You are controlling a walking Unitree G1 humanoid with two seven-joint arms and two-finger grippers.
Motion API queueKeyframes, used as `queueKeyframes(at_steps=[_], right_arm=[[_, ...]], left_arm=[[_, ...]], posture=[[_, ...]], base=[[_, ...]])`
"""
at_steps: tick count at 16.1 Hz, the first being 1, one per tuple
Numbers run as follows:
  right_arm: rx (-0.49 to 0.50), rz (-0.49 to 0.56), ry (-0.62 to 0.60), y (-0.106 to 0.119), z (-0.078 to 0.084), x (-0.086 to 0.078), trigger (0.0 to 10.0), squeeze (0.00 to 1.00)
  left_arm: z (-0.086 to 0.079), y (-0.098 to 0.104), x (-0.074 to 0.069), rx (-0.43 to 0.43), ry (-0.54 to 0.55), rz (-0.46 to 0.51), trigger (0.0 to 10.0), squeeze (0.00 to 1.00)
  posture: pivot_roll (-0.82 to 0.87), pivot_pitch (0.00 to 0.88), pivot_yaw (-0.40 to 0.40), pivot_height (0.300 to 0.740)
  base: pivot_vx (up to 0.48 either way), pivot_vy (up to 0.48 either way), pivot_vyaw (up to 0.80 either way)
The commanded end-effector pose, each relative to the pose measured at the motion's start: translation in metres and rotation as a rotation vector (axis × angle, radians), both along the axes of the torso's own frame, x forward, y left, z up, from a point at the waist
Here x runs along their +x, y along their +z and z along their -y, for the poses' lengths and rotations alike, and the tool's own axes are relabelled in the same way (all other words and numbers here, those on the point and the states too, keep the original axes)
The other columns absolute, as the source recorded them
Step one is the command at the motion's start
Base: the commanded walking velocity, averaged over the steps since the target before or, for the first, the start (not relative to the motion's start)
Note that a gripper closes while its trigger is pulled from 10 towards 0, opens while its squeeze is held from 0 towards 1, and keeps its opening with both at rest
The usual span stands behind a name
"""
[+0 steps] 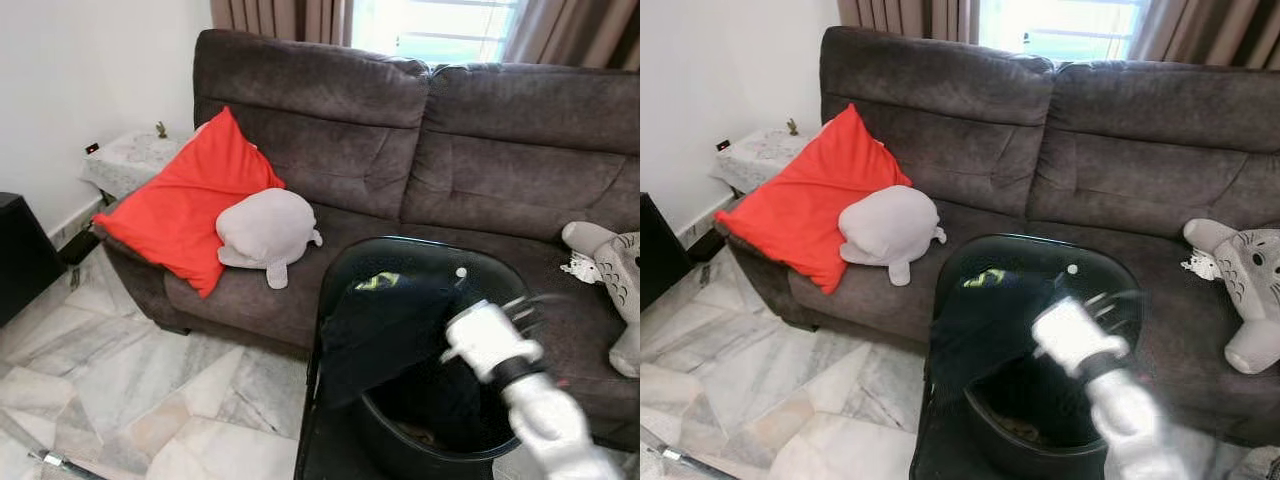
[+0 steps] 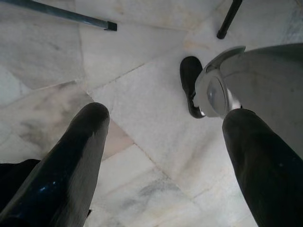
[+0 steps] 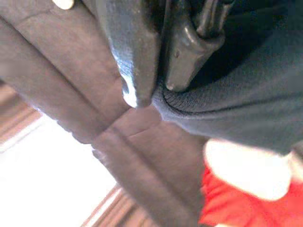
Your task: Hang hanger
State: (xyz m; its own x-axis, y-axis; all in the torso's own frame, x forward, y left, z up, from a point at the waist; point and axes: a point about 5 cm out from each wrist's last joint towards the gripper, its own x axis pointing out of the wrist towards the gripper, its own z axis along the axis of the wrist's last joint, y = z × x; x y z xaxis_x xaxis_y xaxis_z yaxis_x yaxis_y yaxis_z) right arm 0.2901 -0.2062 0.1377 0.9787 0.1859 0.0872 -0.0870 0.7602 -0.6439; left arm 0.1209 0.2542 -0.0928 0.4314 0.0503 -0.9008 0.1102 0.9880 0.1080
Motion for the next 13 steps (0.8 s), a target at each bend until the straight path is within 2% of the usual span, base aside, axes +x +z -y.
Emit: queueKeyframes(at_steps=[1, 2, 5, 7, 8, 9, 10, 11, 12, 13], right_arm=[[0.045, 0.038, 0.001, 0.015, 0.004, -0.001, 0.0, 0.0], [0.123, 0.082, 0.023, 0.032, 0.005, -0.008, 0.0, 0.0], [0.299, 0.12, 0.1, 0.057, 0.002, -0.022, 0.0, 0.0], [0.392, 0.117, 0.126, 0.067, 0.007, -0.029, 0.0, 0.0], [0.433, 0.076, 0.159, 0.069, 0.01, -0.034, 0.0, 0.0], [0.43, 0.015, 0.184, 0.065, 0.012, -0.038, 0.0, 0.0], [0.381, -0.053, 0.19, 0.055, 0.013, -0.04, 0.0, 0.0], [0.293, -0.272, 0.199, 0.025, 0.015, -0.048, 0.0, 0.0], [0.164, -0.43, 0.175, -0.003, 0.019, -0.058, 0.0, 0.0], [0.2, -0.618, 0.122, -0.031, 0.025, -0.07, 0.0, 0.0]], left_arm=[[-0.002, 0.0, -0.001, 0.007, 0.005, -0.003, 10.0, 0.0], [-0.002, 0.0, 0.0, 0.007, 0.004, -0.001, 10.0, 0.0], [-0.002, 0.001, 0.001, 0.008, 0.0, 0.001, 10.0, 0.0], [-0.002, 0.001, 0.001, 0.008, -0.002, 0.001, 10.0, 0.0], [-0.002, 0.001, 0.001, 0.007, -0.004, 0.0, 10.0, 0.0], [-0.002, 0.001, 0.001, 0.006, -0.004, 0.0, 10.0, 0.0], [-0.002, 0.001, 0.001, 0.006, -0.004, 0.0, 10.0, 0.0], [-0.002, 0.001, 0.001, 0.004, -0.004, 0.0, 10.0, 0.0], [-0.002, 0.001, 0.001, 0.003, -0.003, 0.0, 10.0, 0.0], [-0.002, 0.001, 0.0, -0.002, -0.001, -0.002, 10.0, 0.0]], posture=[[0.0, 0.0, 0.031, 0.74], [0.0, 0.0, 0.035, 0.74], [-0.01, 0.0, 0.038, 0.74], [-0.01, 0.0, 0.04, 0.74], [-0.02, 0.0, 0.041, 0.74], [-0.02, 0.0, 0.041, 0.74], [-0.02, 0.0, 0.04, 0.74], [-0.02, 0.0, 0.039, 0.74], [-0.01, 0.0, 0.038, 0.74], [-0.01, 0.0, 0.038, 0.74]], base=[[0.0, 0.0, 0.0], [0.0, 0.0, 0.0], [0.0, 0.0, 0.0], [0.0, 0.0, 0.0], [0.0, 0.0, 0.0], [0.0, 0.0, 0.0], [0.0, 0.0, 0.0], [0.0, 0.0, 0.0], [0.0, 0.0, 0.0], [0.0, 0.0, 0.0]])
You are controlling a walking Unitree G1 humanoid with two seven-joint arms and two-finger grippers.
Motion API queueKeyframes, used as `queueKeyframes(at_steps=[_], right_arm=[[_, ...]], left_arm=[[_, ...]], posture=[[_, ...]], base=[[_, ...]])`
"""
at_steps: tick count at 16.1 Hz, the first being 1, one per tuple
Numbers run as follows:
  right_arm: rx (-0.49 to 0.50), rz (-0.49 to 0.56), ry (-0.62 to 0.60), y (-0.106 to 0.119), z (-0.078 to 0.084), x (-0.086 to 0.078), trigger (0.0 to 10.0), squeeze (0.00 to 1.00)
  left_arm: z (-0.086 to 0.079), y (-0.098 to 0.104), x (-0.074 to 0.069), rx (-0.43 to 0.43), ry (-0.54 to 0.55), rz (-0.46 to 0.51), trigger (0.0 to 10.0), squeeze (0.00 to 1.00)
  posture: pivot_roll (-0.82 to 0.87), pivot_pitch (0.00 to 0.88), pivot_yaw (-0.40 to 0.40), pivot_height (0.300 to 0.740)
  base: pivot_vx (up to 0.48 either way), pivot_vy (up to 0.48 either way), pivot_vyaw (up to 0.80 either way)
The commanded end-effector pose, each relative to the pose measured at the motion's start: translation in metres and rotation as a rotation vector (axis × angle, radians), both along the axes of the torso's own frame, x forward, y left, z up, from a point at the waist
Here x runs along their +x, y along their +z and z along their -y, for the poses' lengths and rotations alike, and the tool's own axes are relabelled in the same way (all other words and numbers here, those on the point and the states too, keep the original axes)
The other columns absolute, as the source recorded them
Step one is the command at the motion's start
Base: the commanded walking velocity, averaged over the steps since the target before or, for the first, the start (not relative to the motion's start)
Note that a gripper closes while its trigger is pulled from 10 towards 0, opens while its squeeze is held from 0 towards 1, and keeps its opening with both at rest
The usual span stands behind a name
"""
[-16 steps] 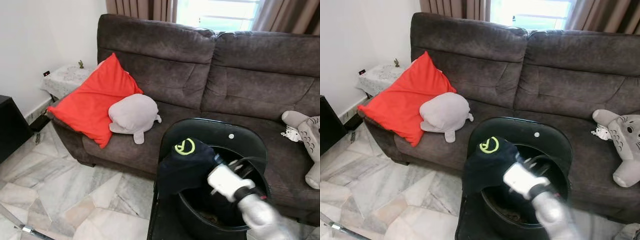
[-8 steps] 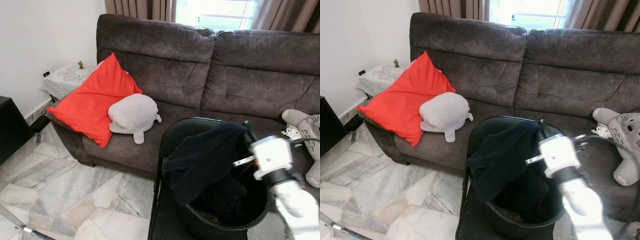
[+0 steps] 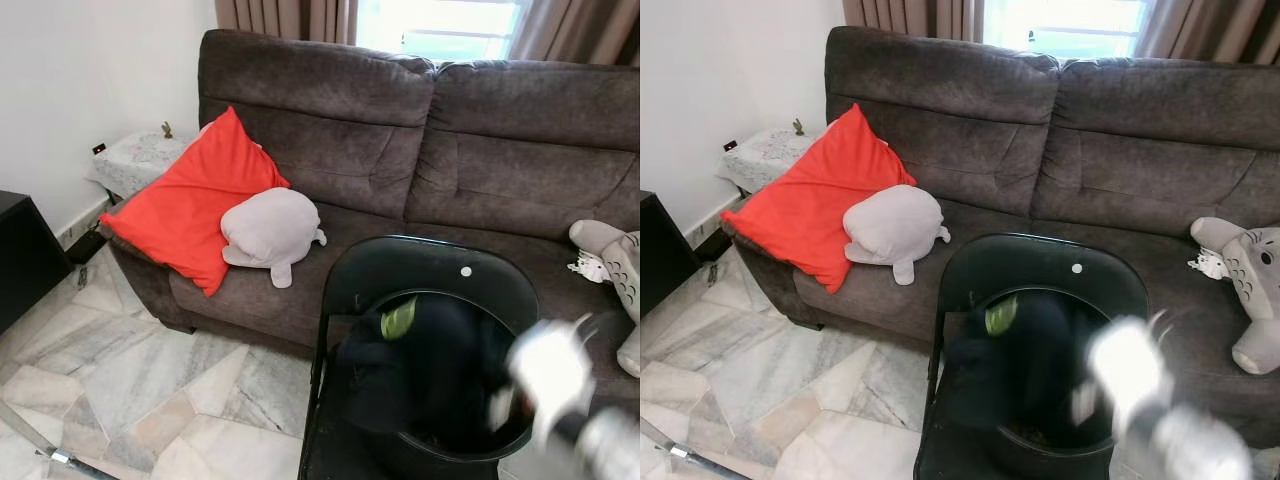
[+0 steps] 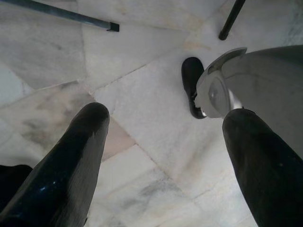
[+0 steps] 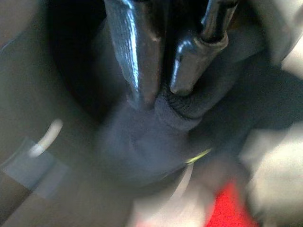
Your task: Hang hanger
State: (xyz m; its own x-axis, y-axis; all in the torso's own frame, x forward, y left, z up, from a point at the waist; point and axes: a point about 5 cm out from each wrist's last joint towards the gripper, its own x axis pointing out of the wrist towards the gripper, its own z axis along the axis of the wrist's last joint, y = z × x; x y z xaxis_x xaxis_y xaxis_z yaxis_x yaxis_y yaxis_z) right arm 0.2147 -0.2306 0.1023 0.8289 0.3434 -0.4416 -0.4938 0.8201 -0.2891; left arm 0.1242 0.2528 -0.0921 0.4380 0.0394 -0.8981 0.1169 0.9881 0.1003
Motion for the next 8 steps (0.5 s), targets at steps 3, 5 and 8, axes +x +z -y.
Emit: queueKeyframes(at_steps=[3, 5, 8], right_arm=[[-0.005, -0.132, 0.069, -0.019, -0.009, -0.013, 0.0, 0.0], [0.028, -0.08, 0.033, -0.012, -0.007, -0.007, 0.0, 0.0], [0.268, 0.111, 0.097, 0.032, -0.024, 0.005, 0.0, 0.0]], left_arm=[[-0.003, 0.0, -0.004, 0.003, 0.004, -0.012, 10.0, 0.0], [-0.003, 0.0, -0.004, 0.003, 0.005, -0.012, 10.0, 0.0], [-0.003, 0.0, -0.003, 0.002, 0.004, -0.009, 10.0, 0.0]], posture=[[-0.01, 0.0, 0.041, 0.74], [-0.01, 0.0, 0.042, 0.74], [-0.01, 0.0, 0.043, 0.74]], base=[[0.0, 0.0, 0.0], [0.0, 0.0, 0.0], [0.0, 0.0, 0.0]])
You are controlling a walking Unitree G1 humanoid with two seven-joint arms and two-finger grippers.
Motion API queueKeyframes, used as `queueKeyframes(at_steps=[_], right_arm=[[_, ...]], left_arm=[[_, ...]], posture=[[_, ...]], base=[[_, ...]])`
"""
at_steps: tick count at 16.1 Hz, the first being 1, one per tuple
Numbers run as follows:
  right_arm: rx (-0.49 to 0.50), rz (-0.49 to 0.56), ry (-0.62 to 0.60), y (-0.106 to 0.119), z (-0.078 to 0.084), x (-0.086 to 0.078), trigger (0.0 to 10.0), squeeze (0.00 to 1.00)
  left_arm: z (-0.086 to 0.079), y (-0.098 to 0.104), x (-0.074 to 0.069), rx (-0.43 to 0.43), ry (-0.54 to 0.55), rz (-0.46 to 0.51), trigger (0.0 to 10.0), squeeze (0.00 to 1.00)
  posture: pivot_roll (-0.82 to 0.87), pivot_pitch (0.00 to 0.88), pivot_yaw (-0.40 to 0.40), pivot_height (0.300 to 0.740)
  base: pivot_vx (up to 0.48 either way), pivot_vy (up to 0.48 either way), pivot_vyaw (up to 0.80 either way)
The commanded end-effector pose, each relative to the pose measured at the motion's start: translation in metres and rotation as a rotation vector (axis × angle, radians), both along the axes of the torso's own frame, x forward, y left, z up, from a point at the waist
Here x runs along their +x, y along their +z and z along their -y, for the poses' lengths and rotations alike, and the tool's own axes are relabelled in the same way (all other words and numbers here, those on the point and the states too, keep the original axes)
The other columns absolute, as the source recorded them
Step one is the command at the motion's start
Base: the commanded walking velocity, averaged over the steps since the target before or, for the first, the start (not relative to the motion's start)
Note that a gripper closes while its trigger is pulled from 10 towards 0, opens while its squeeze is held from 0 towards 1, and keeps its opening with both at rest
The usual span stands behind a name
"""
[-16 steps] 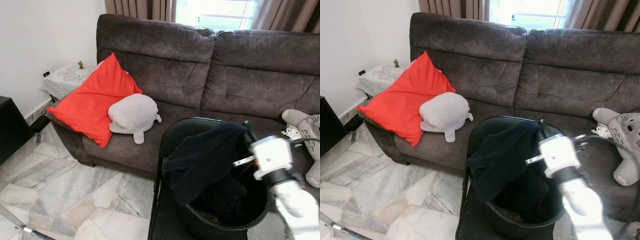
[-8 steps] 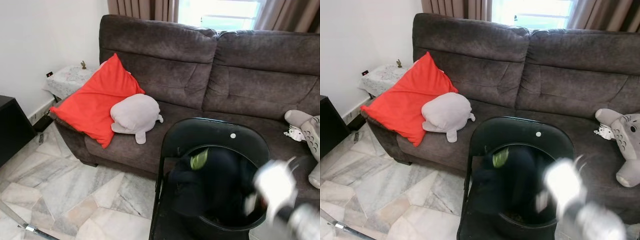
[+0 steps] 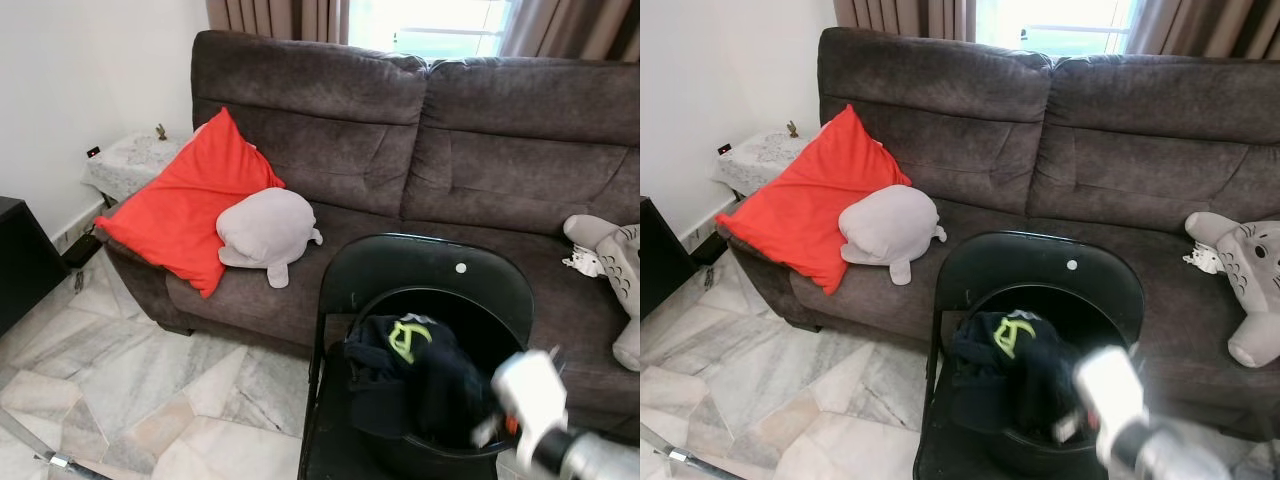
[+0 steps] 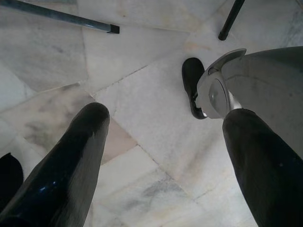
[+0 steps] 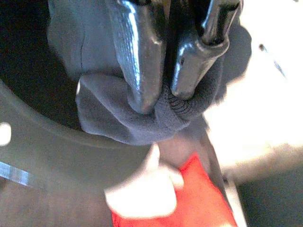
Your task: Hang hanger
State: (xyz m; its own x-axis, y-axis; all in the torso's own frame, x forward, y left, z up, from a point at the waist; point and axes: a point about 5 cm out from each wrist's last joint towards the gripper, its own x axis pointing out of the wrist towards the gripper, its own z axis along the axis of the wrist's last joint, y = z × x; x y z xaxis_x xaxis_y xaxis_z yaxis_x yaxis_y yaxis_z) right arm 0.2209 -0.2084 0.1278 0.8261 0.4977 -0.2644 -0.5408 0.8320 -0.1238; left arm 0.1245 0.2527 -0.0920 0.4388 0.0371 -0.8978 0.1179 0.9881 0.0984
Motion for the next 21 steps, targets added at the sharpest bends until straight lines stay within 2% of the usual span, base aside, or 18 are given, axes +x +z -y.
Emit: queueKeyframes(at_steps=[1, 3, 5, 6, 8, 9, 10, 13, 14, 15, 17, 19, 21], right_arm=[[0.061, 0.068, 0.031, 0.015, -0.006, 0.001, 0.0, 0.0], [0.195, 0.176, 0.087, 0.043, -0.016, 0.005, 0.0, 0.0], [0.228, 0.201, 0.115, 0.052, -0.019, 0.005, 0.0, 0.0], [0.255, 0.218, 0.169, 0.062, -0.022, -0.001, 0.0, 0.0], [0.292, 0.232, 0.199, 0.068, -0.021, -0.008, 0.0, 0.0], [0.357, 0.238, 0.208, 0.073, -0.018, -0.018, 0.0, 0.0], [0.356, 0.211, 0.205, 0.07, -0.015, -0.023, 0.0, 0.0], [0.13, -0.105, 0.176, 0.013, -0.004, -0.047, 0.0, 0.0], [0.083, -0.156, 0.158, 0.003, -0.001, -0.05, 0.0, 0.0], [-0.013, -0.249, 0.119, -0.019, 0.007, -0.054, 0.0, 0.0], [-0.048, -0.325, 0.068, -0.038, 0.014, -0.059, 0.0, 0.0], [-0.106, -0.335, -0.056, -0.051, 0.029, -0.055, 0.0, 0.0], [-0.292, -0.381, -0.337, -0.071, 0.067, -0.048, 0.0, 0.0]], left_arm=[[-0.003, 0.0, -0.003, 0.003, 0.005, -0.01, 10.0, 0.0], [-0.002, 0.0, -0.002, -0.002, 0.004, -0.007, 10.0, 0.0], [-0.002, 0.0, -0.002, -0.002, 0.004, -0.006, 10.0, 0.0], [-0.002, 0.0, -0.002, -0.002, 0.006, -0.003, 10.0, 0.0], [-0.002, 0.0, -0.001, -0.001, 0.005, -0.002, 10.0, 0.0], [-0.002, 0.0, -0.001, -0.001, 0.004, -0.002, 10.0, 0.0], [-0.002, 0.0, -0.001, -0.001, 0.002, -0.002, 10.0, 0.0], [-0.003, 0.001, -0.001, 0.0, -0.005, -0.005, 10.0, 0.0], [-0.003, 0.001, -0.001, 0.0, -0.006, -0.006, 10.0, 0.0], [-0.003, 0.001, -0.001, 0.001, -0.007, -0.007, 10.0, 0.0], [-0.003, 0.001, -0.002, 0.002, -0.009, -0.008, 10.0, 0.0], [-0.004, 0.001, -0.003, 0.003, -0.011, -0.01, 10.0, 0.0], [-0.005, 0.0, -0.003, 0.006, -0.014, -0.013, 10.0, 0.0]], posture=[[-0.01, 0.0, 0.044, 0.74], [-0.02, 0.0, 0.044, 0.74], [-0.02, 0.0, 0.044, 0.74], [-0.02, 0.0, 0.044, 0.74], [-0.03, 0.0, 0.046, 0.74], [-0.04, 0.0, 0.047, 0.74], [-0.04, 0.0, 0.047, 0.74], [-0.05, 0.0, 0.053, 0.74], [-0.05, 0.0, 0.053, 0.74], [-0.05, 0.0, 0.055, 0.74], [-0.04, 0.0, 0.056, 0.74], [-0.04, 0.0, 0.057, 0.74], [-0.03, 0.0, 0.058, 0.74]], base=[[0.0, 0.0, 0.0], [0.0, 0.0, 0.0], [0.0, 0.0, 0.0], [0.0, 0.0, 0.0], [0.0, 0.0, 0.0], [0.0, 0.0, 0.0], [0.0, 0.0, 0.0], [0.0, 0.0, 0.0], [0.0, 0.0, 0.0], [0.0, 0.0, 0.0], [0.0, 0.0, 0.0], [0.0, 0.0, 0.0], [0.0, 0.0, 0.0]])
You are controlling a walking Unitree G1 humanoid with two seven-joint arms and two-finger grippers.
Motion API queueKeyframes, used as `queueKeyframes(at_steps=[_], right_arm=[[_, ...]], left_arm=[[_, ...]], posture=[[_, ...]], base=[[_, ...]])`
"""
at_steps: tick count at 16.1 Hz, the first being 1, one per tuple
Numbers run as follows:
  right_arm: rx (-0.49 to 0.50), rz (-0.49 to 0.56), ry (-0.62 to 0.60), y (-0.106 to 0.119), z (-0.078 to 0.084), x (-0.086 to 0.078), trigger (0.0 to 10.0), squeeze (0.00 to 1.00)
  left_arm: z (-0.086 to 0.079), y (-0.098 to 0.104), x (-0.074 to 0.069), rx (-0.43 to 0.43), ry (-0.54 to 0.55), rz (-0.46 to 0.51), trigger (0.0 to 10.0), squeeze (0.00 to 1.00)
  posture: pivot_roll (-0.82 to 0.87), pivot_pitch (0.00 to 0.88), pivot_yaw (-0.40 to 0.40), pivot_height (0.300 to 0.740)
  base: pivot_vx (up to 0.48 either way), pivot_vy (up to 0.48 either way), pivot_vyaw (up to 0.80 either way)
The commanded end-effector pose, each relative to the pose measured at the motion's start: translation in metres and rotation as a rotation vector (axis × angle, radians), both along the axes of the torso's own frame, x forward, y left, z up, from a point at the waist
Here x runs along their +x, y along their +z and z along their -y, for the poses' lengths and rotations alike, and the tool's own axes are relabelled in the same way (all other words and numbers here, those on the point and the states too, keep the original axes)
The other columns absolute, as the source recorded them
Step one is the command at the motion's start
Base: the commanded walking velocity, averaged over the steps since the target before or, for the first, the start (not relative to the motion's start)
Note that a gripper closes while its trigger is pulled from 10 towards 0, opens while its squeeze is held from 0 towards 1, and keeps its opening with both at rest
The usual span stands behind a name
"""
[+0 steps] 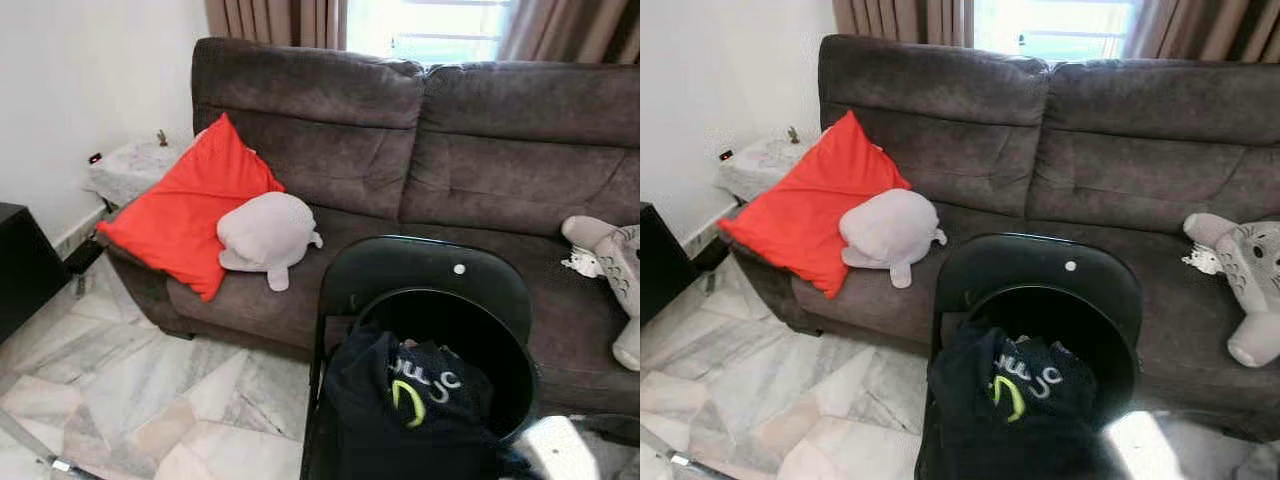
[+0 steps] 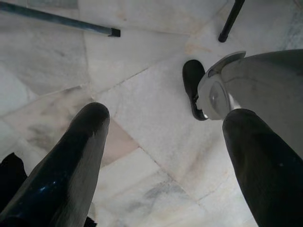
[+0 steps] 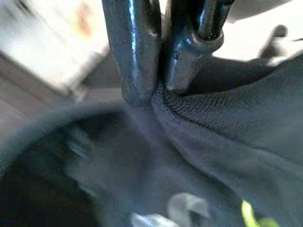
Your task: Hang hanger
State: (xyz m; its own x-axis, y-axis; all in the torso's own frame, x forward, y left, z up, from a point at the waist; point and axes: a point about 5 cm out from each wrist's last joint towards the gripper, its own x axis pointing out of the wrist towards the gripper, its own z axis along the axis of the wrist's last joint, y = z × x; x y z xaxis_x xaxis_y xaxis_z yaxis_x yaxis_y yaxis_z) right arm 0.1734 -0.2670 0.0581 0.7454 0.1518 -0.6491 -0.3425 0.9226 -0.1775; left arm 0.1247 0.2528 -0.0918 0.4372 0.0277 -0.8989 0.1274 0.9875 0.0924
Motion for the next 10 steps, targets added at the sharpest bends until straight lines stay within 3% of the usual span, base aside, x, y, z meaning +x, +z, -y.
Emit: queueKeyframes(at_steps=[1, 6, 7, 8, 9, 10], right_arm=[[-0.06, -0.014, -0.123, -0.004, 0.017, 0.0, 0.0, 0.0], [-0.094, -0.076, -0.137, -0.023, 0.012, -0.004, 0.0, 0.0], [-0.103, -0.083, -0.117, -0.027, 0.007, -0.002, 4.3, 0.0], [-0.092, -0.075, -0.117, -0.027, 0.004, 0.0, 10.0, 0.0], [-0.075, -0.043, -0.128, -0.024, 0.002, 0.005, 10.0, 0.45], [-0.093, 0.031, -0.099, -0.016, -0.002, 0.012, 10.0, 1.0]], left_arm=[[-0.005, 0.0, -0.004, 0.013, -0.002, -0.011, 10.0, 0.0], [-0.005, 0.0, -0.005, 0.014, -0.005, -0.015, 10.0, 0.0], [-0.005, 0.0, -0.005, 0.014, -0.006, -0.015, 10.0, 0.0], [-0.005, 0.0, -0.005, 0.014, -0.005, -0.015, 10.0, 0.0], [-0.004, 0.0, -0.005, 0.013, -0.004, -0.014, 10.0, 0.0], [-0.004, 0.0, -0.005, 0.013, -0.004, -0.014, 10.0, 0.0]], posture=[[-0.03, 0.0, 0.058, 0.74], [-0.03, 0.0, 0.056, 0.74], [-0.03, 0.0, 0.055, 0.74], [-0.03, 0.0, 0.055, 0.74], [-0.03, 0.0, 0.054, 0.74], [-0.02, 0.0, 0.053, 0.74]], base=[[0.0, 0.0, 0.0], [0.0, 0.0, 0.0], [0.0, 0.0, 0.0], [0.0, 0.0, 0.0], [0.0, 0.0, 0.0], [0.0, 0.0, 0.0]])
